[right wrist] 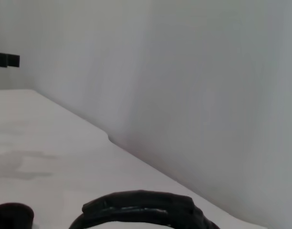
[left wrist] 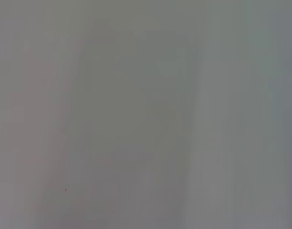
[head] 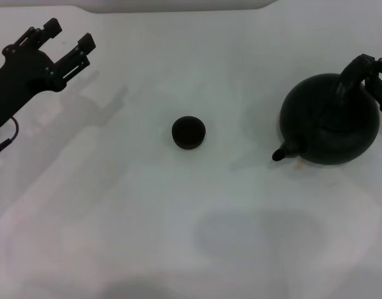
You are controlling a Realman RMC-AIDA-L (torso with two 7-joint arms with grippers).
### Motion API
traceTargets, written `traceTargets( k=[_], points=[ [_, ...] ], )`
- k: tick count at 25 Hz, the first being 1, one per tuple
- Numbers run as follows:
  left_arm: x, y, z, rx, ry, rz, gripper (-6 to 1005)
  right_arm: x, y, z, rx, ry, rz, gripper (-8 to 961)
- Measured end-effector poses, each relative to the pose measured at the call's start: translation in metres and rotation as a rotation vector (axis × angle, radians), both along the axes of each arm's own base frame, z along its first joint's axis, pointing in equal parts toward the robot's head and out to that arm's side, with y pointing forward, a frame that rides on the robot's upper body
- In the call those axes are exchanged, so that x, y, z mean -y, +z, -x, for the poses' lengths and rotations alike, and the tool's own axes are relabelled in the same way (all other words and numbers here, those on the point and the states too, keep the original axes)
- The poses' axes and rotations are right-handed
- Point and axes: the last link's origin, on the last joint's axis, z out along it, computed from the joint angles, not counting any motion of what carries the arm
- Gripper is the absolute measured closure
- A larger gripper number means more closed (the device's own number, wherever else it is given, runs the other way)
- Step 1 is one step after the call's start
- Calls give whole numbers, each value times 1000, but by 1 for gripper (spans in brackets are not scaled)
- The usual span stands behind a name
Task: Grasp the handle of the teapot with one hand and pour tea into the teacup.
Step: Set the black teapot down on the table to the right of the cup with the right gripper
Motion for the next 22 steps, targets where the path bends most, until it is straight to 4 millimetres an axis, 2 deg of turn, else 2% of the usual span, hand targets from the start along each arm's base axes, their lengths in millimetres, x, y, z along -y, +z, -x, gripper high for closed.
traceTargets(
  k=[22],
  points=[
    [-2, -1, 0, -7, 8, 0, 232, -9, -7, -9, 45, -19, -28, 832]
  ],
)
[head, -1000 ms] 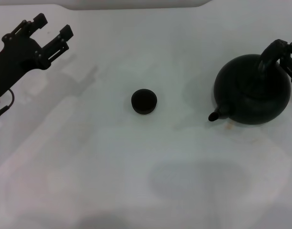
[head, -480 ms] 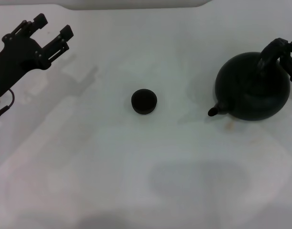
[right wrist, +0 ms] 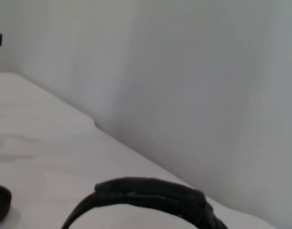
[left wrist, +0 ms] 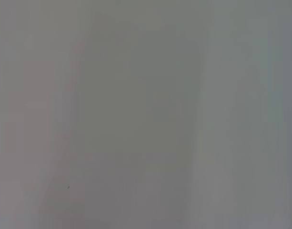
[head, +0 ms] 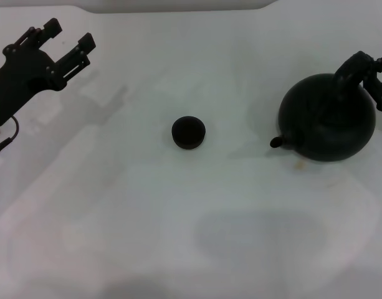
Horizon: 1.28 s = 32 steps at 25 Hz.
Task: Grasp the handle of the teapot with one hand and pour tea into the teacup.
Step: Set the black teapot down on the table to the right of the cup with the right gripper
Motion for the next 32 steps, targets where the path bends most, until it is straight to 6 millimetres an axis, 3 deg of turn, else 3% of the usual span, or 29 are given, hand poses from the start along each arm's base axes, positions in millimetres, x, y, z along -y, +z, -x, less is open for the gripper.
traceTargets(
  k=[23, 29, 32],
  points=[
    [-1, 1, -1, 4, -1, -4, 230, -8, -2, -1, 21, -14, -4, 822],
    [-1, 1, -1, 4, -2, -5, 230, -9, -1, -2, 26, -20, -10, 756],
    [-2, 2, -1, 5, 0, -8, 230, -9, -1, -1, 14, -26, -10, 645]
  ],
)
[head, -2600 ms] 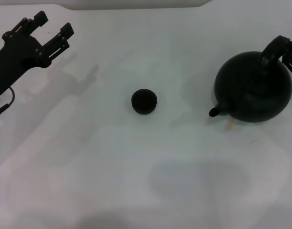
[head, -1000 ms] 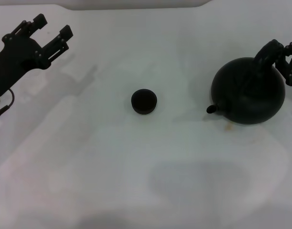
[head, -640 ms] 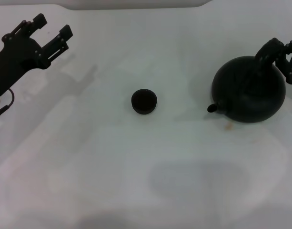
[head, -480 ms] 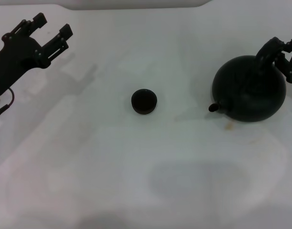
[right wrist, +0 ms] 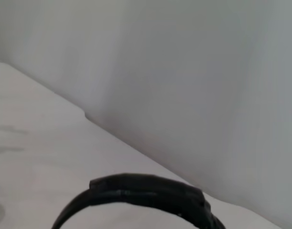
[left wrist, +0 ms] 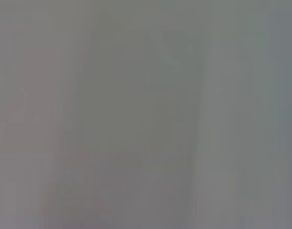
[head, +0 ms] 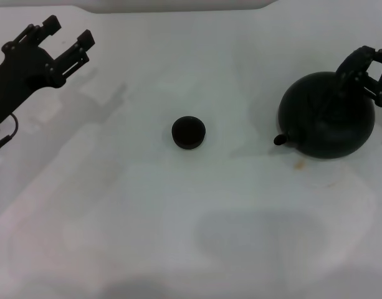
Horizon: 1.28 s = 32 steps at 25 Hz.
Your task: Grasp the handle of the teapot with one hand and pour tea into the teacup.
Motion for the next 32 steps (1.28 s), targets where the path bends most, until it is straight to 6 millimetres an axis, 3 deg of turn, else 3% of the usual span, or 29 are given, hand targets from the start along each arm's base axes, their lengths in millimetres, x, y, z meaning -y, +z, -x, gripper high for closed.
traceTargets(
  k=[13, 23, 32],
  points=[
    [0, 1, 1, -3, 3, -3, 231, 2, 0, 2, -49, -16, 15, 116],
    [-1, 4, 3, -4, 11, -13, 232, 10, 10, -7, -67, -51, -34, 73],
    [2, 8, 11, -6, 37, -37, 231, 34, 42, -29, -141, -108, -152, 74]
  ],
)
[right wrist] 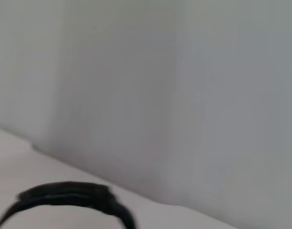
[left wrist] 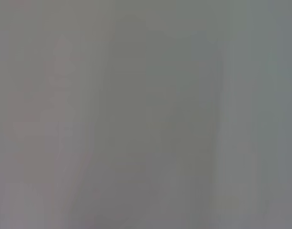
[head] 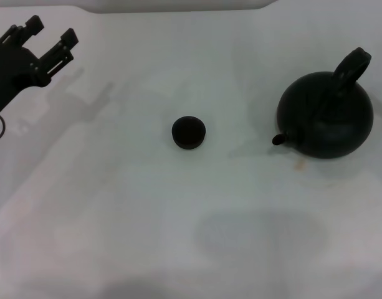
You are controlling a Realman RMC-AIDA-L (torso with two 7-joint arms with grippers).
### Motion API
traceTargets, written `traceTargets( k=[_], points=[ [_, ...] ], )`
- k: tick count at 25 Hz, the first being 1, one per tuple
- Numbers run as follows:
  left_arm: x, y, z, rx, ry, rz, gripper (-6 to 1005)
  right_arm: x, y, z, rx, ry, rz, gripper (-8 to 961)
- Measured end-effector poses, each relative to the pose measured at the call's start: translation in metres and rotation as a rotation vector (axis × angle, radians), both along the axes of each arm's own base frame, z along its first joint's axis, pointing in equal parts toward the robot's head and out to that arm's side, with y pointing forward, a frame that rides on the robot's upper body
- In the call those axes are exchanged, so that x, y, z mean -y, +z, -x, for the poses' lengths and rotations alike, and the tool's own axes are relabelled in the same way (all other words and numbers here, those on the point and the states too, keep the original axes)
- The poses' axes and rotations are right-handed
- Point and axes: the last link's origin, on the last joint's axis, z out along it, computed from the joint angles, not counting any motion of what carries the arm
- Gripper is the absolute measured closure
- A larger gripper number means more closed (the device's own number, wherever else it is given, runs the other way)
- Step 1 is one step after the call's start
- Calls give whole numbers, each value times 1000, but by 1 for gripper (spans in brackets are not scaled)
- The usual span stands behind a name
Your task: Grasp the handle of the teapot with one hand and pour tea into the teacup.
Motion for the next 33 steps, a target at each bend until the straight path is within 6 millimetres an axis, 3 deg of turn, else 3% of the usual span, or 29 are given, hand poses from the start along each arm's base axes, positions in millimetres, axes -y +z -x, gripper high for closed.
traceTargets(
  k=[6, 13, 24, 33],
  points=[
    [0, 5, 7, 1, 27, -38, 232, 14, 22, -20, -48, -78, -118, 76],
    [0, 23, 23, 49, 105, -131, 231, 19, 41, -31, -151, -72, -390, 78],
    [-10, 41, 31, -10, 127, -264, 231, 1, 7, -24, -159, -59, -532, 79],
    [-12, 54, 37, -6, 155, -309, 233, 9, -3, -20, -225, -51, -545, 79]
  ],
)
